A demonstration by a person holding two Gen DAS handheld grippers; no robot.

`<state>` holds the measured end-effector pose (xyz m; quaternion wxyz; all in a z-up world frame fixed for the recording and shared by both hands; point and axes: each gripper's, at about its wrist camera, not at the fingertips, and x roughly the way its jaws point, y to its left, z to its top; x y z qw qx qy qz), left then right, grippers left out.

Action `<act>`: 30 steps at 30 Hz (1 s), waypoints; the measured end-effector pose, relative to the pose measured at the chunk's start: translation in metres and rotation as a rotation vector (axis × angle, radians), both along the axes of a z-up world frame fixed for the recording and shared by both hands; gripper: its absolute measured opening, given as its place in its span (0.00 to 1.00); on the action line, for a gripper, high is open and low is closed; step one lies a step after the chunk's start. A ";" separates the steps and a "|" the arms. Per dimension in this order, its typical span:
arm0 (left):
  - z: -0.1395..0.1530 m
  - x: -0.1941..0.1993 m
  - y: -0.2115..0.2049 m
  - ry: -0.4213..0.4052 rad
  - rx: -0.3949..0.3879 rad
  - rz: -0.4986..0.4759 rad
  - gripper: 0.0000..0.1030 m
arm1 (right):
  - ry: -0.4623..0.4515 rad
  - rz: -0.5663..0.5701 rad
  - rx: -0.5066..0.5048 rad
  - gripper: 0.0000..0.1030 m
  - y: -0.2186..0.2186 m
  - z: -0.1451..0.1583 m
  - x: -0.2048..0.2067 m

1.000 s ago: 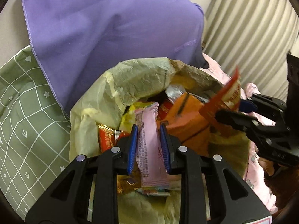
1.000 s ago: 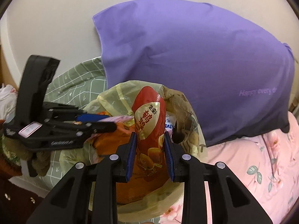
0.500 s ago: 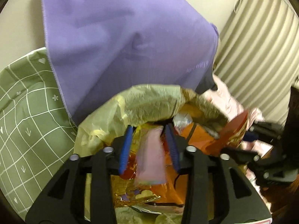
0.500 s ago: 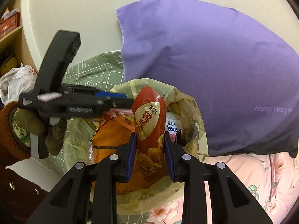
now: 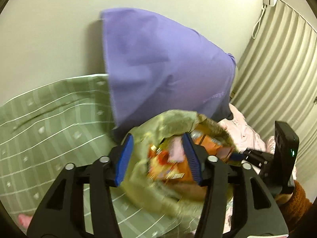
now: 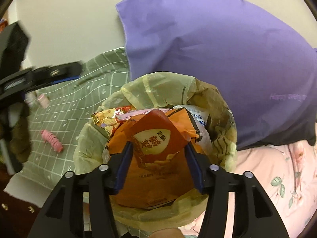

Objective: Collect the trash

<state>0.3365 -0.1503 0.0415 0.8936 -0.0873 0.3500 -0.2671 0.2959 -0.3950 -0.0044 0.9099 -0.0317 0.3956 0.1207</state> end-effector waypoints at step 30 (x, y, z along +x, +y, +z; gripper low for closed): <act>-0.011 -0.277 0.195 -0.086 0.259 0.492 0.69 | -0.237 0.100 0.087 0.52 0.187 0.034 -0.230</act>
